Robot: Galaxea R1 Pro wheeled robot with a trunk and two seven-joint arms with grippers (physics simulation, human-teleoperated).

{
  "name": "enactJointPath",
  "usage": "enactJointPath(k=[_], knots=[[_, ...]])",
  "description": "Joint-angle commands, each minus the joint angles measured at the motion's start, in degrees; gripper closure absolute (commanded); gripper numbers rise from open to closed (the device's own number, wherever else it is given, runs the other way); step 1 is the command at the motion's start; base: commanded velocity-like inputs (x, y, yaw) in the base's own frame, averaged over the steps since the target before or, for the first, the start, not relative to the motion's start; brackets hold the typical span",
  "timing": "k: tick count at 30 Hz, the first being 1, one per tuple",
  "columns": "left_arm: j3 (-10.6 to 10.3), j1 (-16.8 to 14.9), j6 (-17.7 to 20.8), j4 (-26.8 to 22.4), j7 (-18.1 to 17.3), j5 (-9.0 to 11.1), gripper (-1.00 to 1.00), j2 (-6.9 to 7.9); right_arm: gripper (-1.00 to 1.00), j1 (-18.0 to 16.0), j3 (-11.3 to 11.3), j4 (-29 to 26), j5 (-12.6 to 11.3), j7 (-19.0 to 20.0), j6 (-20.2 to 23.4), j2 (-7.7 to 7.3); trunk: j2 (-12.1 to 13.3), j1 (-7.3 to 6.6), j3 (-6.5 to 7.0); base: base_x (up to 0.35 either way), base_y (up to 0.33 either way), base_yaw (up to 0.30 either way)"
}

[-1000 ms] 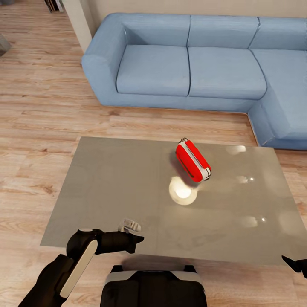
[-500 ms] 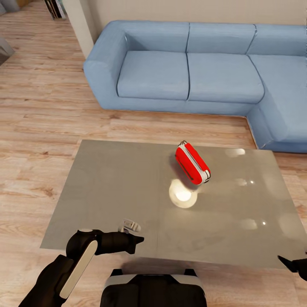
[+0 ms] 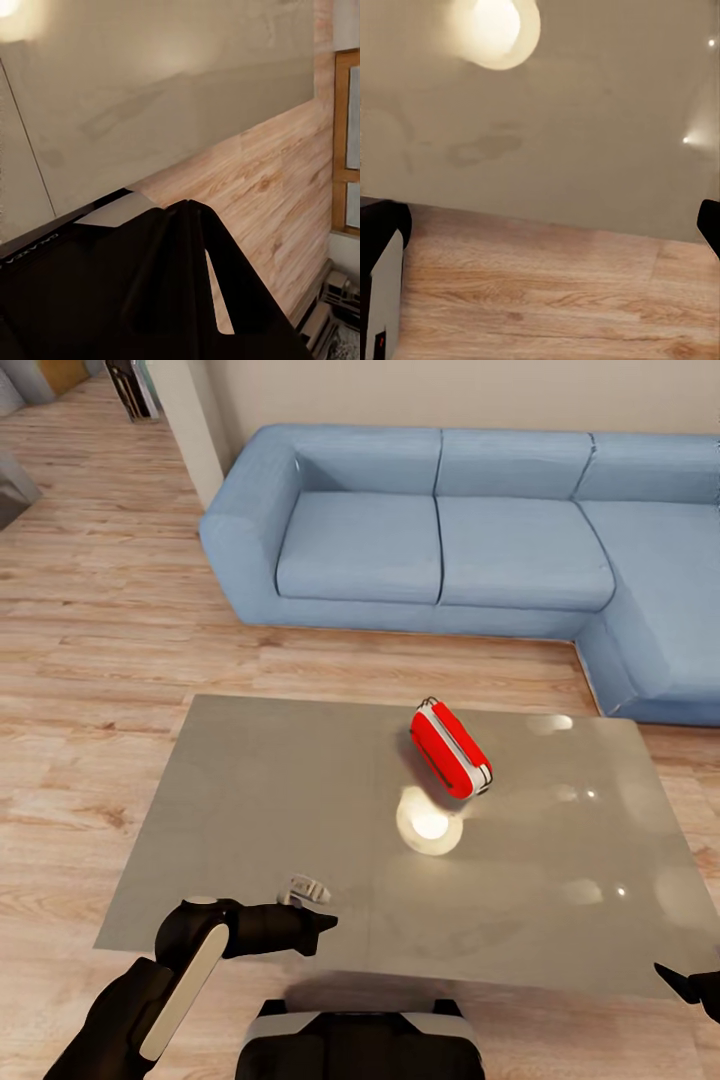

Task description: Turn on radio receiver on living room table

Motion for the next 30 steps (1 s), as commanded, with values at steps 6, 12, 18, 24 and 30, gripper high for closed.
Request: enactJointPath(k=[6, 12, 18, 24, 30], knots=[[0.0, 0.0, 0.0, 0.0, 0.0, 0.0, 1.00, 0.01, -1.00, 0.0, -0.5, 0.0, 0.0, 0.0, -0.3, 0.57, 0.0, 0.00, 0.56, 0.000, 0.000, 0.000], [0.0, 0.0, 0.0, 0.0, 0.0, 0.0, 1.00, -0.05, -1.00, 0.0, -1.8, -0.1, 0.0, 0.1, -0.5, 0.70, 0.0, 0.00, 1.11, 0.000, 0.000, 0.000], [0.0, 0.0, 0.0, 0.0, 0.0, 0.0, 1.00, -0.06, -1.00, 0.0, -1.9, -0.1, 0.0, 0.1, -0.6, 0.72, 0.0, 0.00, 1.66, 0.000, 0.000, 0.000], [0.0, 0.0, 0.0, 0.0, 0.0, 0.0, 1.00, -0.07, -1.00, 0.0, -1.9, -0.1, 0.1, 0.1, -0.6, 0.71, 0.0, 0.00, 2.21, 0.000, 0.000, 0.000], [0.0, 0.0, 0.1, 0.0, 0.0, 0.0, 1.00, -0.07, -1.00, 0.0, -1.9, -0.1, 0.1, 0.1, -0.7, 0.71, 0.0, 0.00, 2.77, 0.000, 0.000, 0.000]])
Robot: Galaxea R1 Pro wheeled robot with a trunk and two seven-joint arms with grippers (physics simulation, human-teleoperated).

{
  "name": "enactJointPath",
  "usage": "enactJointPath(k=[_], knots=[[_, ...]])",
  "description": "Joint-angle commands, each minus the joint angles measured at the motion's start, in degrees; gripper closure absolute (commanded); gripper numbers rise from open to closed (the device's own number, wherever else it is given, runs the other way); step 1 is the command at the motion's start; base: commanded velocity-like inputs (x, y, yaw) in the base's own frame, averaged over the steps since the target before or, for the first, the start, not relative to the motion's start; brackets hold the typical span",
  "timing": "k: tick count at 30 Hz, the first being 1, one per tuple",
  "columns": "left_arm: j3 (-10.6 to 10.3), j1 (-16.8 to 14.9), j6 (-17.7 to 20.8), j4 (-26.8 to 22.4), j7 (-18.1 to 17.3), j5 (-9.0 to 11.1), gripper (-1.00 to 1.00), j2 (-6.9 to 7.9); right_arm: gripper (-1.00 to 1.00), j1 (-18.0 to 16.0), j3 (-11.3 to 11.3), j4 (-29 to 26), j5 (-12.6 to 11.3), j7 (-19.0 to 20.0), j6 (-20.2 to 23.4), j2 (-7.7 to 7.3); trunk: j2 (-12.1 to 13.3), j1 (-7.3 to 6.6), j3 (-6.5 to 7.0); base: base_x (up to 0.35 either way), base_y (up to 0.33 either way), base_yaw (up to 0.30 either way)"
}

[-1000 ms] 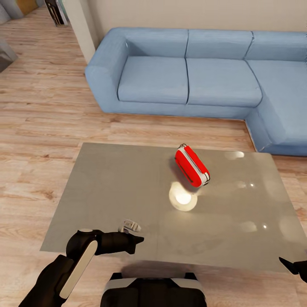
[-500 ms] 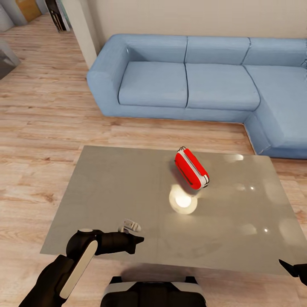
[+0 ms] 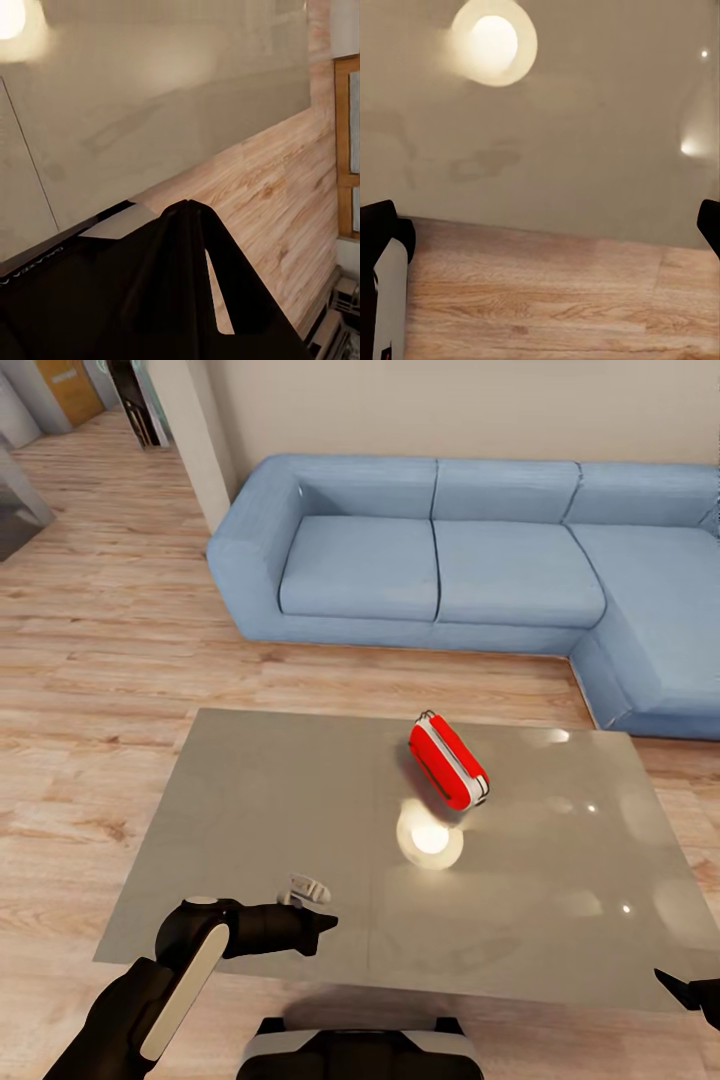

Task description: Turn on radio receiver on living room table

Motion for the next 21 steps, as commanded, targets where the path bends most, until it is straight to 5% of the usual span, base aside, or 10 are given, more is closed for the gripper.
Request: enactJointPath(k=[1, 21], knots=[[0.0, 0.0, 0.0, 0.0, 0.0, 0.0, 1.00, 0.00, -1.00, 0.0, 0.0, 0.0, 0.0, 0.0, 0.0, 0.00, 0.0, 0.00, 0.10, 0.000, 0.000, 0.000], [0.0, 0.0, 0.0, 0.0, 0.1, -0.1, 1.00, 0.00, -1.00, 0.0, 0.0, 0.3, 0.1, 0.0, 0.0, 0.09, 0.0, 0.00, 1.94, 0.000, 0.000, 0.000]])
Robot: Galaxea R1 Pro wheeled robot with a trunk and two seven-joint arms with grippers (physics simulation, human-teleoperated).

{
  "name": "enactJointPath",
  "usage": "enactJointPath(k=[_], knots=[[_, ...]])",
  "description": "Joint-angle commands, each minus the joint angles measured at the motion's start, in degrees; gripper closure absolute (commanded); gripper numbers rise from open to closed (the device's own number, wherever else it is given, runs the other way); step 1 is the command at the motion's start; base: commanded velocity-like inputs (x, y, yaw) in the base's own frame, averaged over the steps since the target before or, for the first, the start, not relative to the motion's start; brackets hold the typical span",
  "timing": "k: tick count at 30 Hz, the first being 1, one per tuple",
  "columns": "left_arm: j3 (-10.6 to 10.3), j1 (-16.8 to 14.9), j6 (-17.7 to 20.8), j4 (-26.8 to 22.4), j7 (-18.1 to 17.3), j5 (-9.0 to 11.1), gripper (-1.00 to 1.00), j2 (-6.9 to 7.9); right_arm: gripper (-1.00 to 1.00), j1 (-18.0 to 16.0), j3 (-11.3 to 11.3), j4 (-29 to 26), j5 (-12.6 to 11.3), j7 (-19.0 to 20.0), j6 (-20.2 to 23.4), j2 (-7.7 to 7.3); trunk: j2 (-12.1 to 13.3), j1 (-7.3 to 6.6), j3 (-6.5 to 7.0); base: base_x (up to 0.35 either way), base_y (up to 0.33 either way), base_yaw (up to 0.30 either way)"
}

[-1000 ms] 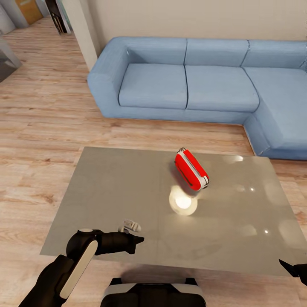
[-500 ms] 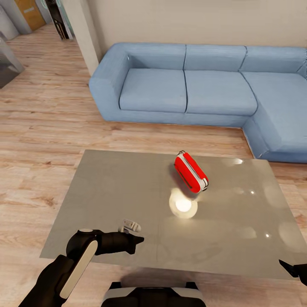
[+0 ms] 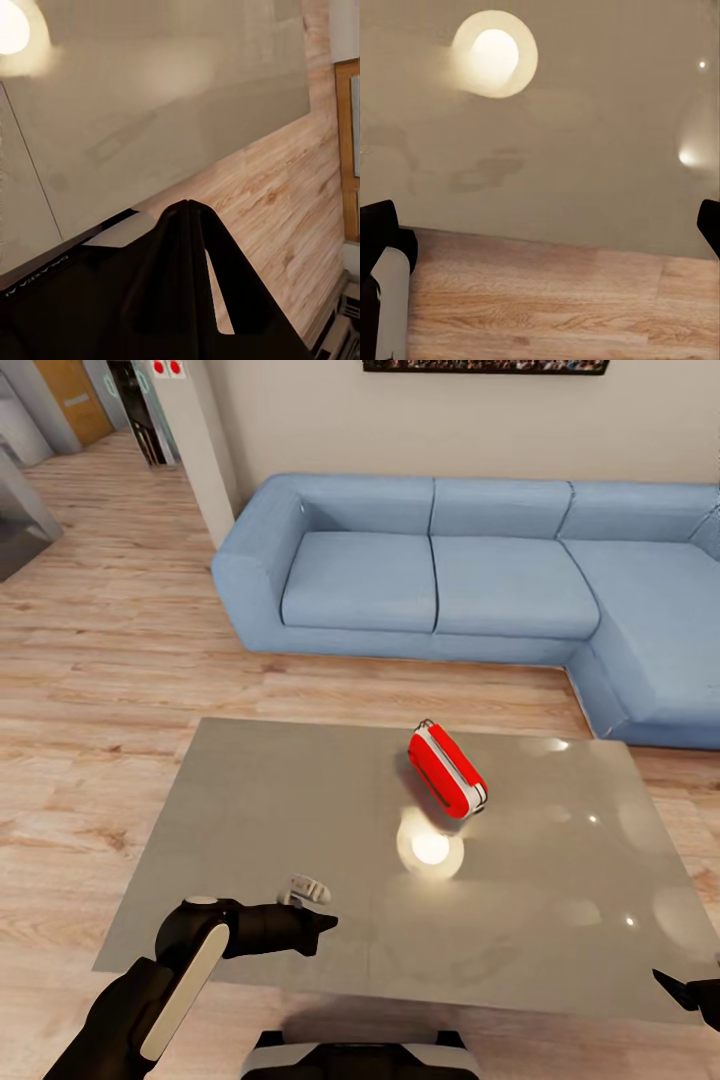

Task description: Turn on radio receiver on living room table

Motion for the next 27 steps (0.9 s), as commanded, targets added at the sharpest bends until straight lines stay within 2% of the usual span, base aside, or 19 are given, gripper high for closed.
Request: enactJointPath(k=[1, 27], knots=[[0.0, 0.0, 0.0, 0.0, 0.0, 0.0, 1.00, 0.00, -1.00, 0.0, 0.0, 0.0, 0.0, 0.0, 0.0, 0.00, 0.0, 0.00, 0.10, 0.000, 0.000, 0.000], [0.0, 0.0, 0.0, 0.0, 0.0, 0.0, 1.00, 0.00, -1.00, 0.0, -0.2, 0.0, -0.3, -0.1, 0.0, 0.00, 0.0, 0.00, 1.96, 0.000, 0.000, 0.000]])
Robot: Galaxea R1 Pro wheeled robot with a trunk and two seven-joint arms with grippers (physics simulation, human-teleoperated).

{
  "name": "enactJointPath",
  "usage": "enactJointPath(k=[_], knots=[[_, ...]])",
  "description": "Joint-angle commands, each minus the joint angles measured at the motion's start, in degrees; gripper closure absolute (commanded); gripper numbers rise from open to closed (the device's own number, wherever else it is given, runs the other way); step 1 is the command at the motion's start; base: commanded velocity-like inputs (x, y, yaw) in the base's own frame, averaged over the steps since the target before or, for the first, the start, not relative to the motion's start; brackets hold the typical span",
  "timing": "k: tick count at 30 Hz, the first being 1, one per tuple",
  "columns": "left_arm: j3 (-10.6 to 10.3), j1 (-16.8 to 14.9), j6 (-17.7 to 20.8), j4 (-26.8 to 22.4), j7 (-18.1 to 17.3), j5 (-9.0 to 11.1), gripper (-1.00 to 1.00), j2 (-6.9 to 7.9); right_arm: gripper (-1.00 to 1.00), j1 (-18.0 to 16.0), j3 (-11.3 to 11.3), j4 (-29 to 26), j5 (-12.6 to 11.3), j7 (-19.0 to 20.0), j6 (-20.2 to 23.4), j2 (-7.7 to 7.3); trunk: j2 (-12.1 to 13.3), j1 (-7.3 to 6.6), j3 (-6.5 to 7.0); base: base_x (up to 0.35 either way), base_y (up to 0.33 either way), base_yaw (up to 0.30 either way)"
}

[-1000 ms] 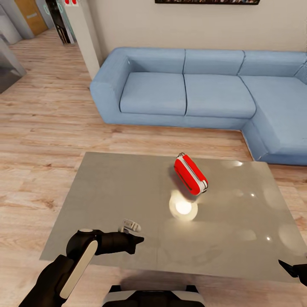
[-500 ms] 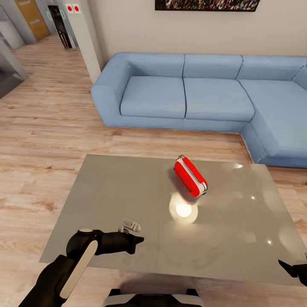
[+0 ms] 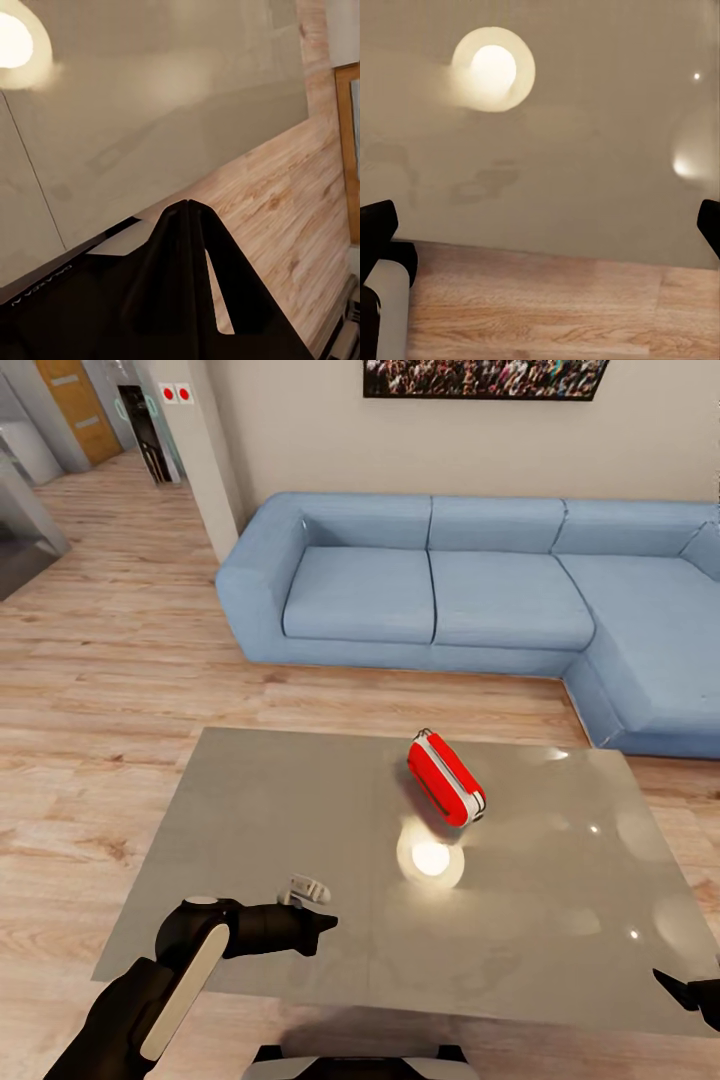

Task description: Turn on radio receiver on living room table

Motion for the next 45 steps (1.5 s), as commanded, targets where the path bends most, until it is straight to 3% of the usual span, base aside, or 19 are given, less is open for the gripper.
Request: enactJointPath(k=[1, 10, 15, 21, 27, 37, 45], knots=[[0.0, 0.0, 0.0, 0.0, 0.0, 0.0, 1.00, 0.00, -1.00, 0.0, 0.0, 0.0, 0.0, 0.0, 0.0, 0.00, 0.0, 0.00, 0.09, 0.000, 0.000, 0.000], [-0.1, 0.7, -0.1, 0.3, 0.3, -0.1, 1.00, 0.00, -1.00, 0.0, 0.0, 0.0, 0.1, 0.0, 0.0, 0.00, 0.0, 0.00, 0.90, 0.000, 0.000, 0.000], [-0.1, 4.4, -0.4, 0.2, 0.5, -0.5, 1.00, 0.00, -1.00, 0.0, 0.0, 0.0, 0.2, 0.0, 0.0, 0.00, 0.0, 0.00, 1.36, 0.000, 0.000, 0.000], [-0.1, 8.0, -4.7, 0.4, 0.5, -0.6, 1.00, 0.24, -1.00, 0.0, 0.0, 0.1, 0.3, 0.0, -0.1, 0.00, 0.0, 0.00, 1.90, 0.000, 0.000, 0.000], [-0.1, 11.0, -6.0, 0.5, 0.6, -1.1, 1.00, 0.46, -1.00, 0.0, 0.0, 0.2, 1.0, -0.1, -1.3, 0.00, 0.0, 0.00, 2.44, 0.000, 0.000, 0.000], [-0.1, 17.3, -11.6, 1.4, 1.5, -1.3, 1.00, 0.97, -1.00, 0.0, -0.4, 0.3, 2.1, -0.2, -1.9, 0.00, 0.0, 0.00, 3.34, 0.000, 0.000, 0.000], [-0.1, 20.9, -13.1, 1.7, 2.6, -1.3, 1.00, 2.25, -1.00, 0.0, -1.6, 0.3, 2.4, -0.2, -2.1, 0.00, 0.0, 0.00, 4.06, 0.000, 0.000, 0.000]])
